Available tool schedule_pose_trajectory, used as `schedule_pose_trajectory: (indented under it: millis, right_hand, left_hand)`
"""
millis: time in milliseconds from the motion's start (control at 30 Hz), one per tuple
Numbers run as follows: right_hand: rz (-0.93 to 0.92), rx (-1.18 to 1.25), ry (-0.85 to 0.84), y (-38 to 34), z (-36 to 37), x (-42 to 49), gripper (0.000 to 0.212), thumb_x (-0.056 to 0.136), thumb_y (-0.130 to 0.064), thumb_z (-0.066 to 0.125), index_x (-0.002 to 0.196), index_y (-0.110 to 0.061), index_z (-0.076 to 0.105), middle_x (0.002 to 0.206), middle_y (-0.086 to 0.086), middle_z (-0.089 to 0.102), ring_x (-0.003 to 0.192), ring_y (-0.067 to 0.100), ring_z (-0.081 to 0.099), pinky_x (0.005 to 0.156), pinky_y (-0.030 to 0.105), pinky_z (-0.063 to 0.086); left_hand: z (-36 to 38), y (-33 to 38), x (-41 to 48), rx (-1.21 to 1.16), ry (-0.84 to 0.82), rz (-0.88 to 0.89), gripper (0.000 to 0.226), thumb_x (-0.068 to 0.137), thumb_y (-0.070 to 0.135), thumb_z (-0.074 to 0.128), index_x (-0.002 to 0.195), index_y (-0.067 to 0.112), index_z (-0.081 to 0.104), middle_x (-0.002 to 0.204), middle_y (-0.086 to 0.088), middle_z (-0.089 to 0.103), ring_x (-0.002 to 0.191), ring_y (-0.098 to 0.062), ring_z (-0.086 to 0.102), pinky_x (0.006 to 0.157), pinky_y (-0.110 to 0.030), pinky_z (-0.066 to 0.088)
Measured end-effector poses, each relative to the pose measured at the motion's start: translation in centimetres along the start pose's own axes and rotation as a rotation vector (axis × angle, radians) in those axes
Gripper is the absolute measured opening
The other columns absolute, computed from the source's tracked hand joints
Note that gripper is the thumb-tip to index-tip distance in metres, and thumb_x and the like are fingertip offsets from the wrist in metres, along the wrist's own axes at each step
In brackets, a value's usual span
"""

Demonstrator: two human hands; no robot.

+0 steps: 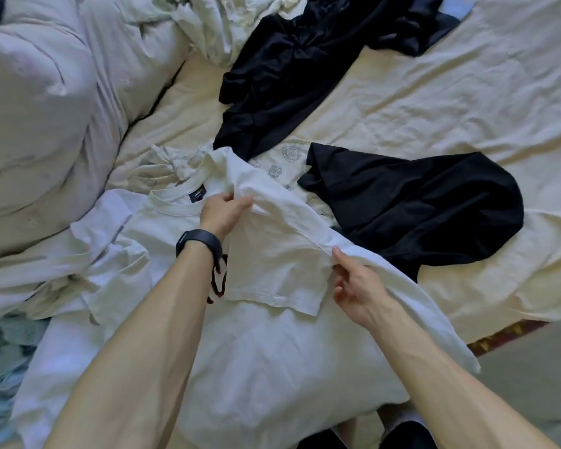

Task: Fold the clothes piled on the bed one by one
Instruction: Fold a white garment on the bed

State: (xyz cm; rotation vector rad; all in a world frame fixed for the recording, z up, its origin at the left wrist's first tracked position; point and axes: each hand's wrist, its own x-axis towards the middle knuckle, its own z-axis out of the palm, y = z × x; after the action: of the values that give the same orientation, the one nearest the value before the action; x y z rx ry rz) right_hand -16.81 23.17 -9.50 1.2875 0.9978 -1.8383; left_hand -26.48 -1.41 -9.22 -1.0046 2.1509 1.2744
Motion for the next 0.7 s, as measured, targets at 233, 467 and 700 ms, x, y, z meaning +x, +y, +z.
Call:
schedule_pose_trajectory:
  millis: [233, 467, 700]
  right_hand:
    - [-0.085, 0.285, 0.041, -4.8, -2.3, 0.3, 0.02, 0.09, -0.035, 0.077, 0.085, -0.025, 0.06, 0.073, -0.009, 0.066, 0.051, 0.001, 0.051, 0.041, 0.015, 0.034]
    - [-0.107, 0.015, -0.007, -4.8, -1.6, 2.2, 0.017, 0.095, -0.035, 0.071, 0.09, -0.021, 0.062, 0.073, -0.004, 0.053, 0.054, 0.006, 0.045, 0.043, 0.018, 0.034]
    - [-0.166, 0.203, 0.087, -6.5, -1.3, 4.0, 0.017, 0.096, -0.033, 0.07, 0.09, -0.02, 0.06, 0.066, -0.009, 0.054, 0.056, 0.004, 0.05, 0.051, 0.021, 0.034]
  left_hand:
    - [2.2, 7.6, 2.4, -0.154, -0.231, 0.153, 0.014, 0.094, 0.038, 0.068, 0.101, 0.026, 0.069, 0.1, 0.008, 0.073, 0.093, -0.013, 0.07, 0.073, -0.025, 0.055]
    - [5.4, 9.4, 5.2, 0.319, -0.236, 0.111, 0.014, 0.096, 0.026, 0.064, 0.1, 0.012, 0.064, 0.084, -0.002, 0.062, 0.069, -0.016, 0.06, 0.056, -0.021, 0.048]
    - [7.1, 10.0, 7.0, 0.017, -0.142, 0.165, 0.023, 0.094, 0.03, 0.069, 0.111, 0.015, 0.069, 0.095, 0.001, 0.071, 0.078, -0.014, 0.067, 0.061, -0.021, 0.051]
